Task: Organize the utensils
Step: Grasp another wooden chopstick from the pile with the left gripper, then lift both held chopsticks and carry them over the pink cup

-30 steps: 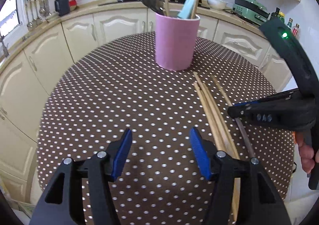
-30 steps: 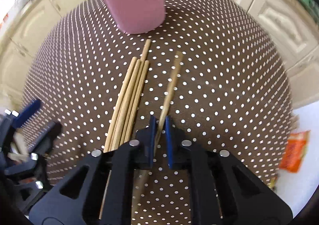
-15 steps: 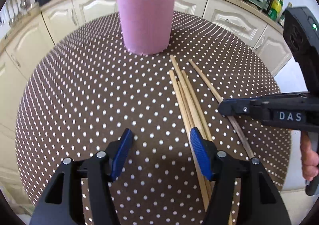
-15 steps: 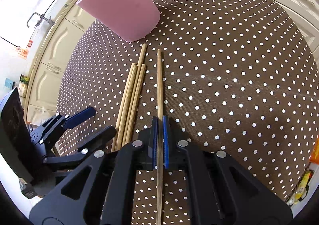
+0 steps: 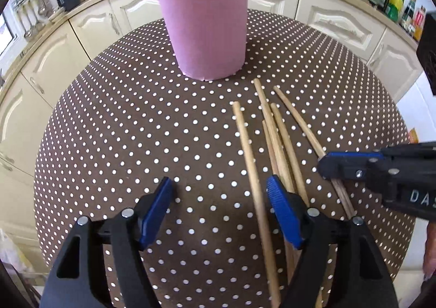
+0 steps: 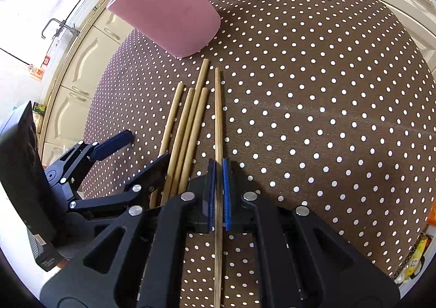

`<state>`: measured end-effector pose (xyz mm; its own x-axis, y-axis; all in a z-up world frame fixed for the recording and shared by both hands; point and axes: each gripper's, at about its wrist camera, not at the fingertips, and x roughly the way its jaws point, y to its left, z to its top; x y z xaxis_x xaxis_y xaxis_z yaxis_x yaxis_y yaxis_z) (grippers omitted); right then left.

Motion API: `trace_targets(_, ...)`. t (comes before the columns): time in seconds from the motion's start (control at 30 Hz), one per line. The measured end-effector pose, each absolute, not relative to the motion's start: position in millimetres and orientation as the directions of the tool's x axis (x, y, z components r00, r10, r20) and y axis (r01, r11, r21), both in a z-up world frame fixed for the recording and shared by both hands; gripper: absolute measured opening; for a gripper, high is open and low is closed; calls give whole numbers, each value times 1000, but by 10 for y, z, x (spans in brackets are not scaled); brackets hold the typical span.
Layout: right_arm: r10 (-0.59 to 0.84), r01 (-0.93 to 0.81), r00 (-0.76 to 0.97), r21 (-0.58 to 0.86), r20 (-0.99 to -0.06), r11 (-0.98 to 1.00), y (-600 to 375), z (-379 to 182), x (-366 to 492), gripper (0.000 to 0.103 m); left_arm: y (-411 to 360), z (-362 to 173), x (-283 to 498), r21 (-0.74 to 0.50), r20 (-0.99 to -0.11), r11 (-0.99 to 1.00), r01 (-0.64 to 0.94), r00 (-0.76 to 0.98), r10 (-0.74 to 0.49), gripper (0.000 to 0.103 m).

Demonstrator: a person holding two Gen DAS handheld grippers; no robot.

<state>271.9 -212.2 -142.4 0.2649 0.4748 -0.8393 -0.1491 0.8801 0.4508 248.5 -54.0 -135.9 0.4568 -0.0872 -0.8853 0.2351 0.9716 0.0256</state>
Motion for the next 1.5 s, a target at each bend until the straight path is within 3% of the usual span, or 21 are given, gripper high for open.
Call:
trace_targets(0.03, 475, -148, 268, 451, -838, 880, -2103, -1422, 2705, 6, -528, -1345, 2476, 15, -878, 973, 231, 468, -98, 45)
trace_targets(0.07, 475, -149, 273, 451, -836, 880, -2101, -1424, 2698, 6, -495, -1332, 2471, 23, -870, 974, 224, 484, -91, 12)
trace_targets(0.1, 476, -148, 278, 452, -835, 880, -2102, -1427, 2685, 6, -470, -1322, 2478, 18, -870, 977, 213, 485, -90, 8)
trace_targets(0.33, 483, -121, 309, 470, -819, 875, -2111, -1432, 2585, 6, -194, -1343, 2393, -94, -850, 980, 174, 498, -170, 5)
trace_targets(0.87, 546, -176, 409, 523, -731, 834, -2162, -1361, 2196, 6, 71, -1280, 2013, -92, -787, 985, 148, 595, -163, 5)
trace_targets(1.2, 560, -244, 566, 526, -605, 815, -2275, -999, 2091, 6, -57, -996, 1884, -63, -707, 983, 174, 688, -167, 5)
trace_targets(1.5, 591, -366, 647, 483, -482, 795, -2295, -660, 2118, 6, -84, -701, 1875, -58, -566, 985, 165, 807, -169, 5)
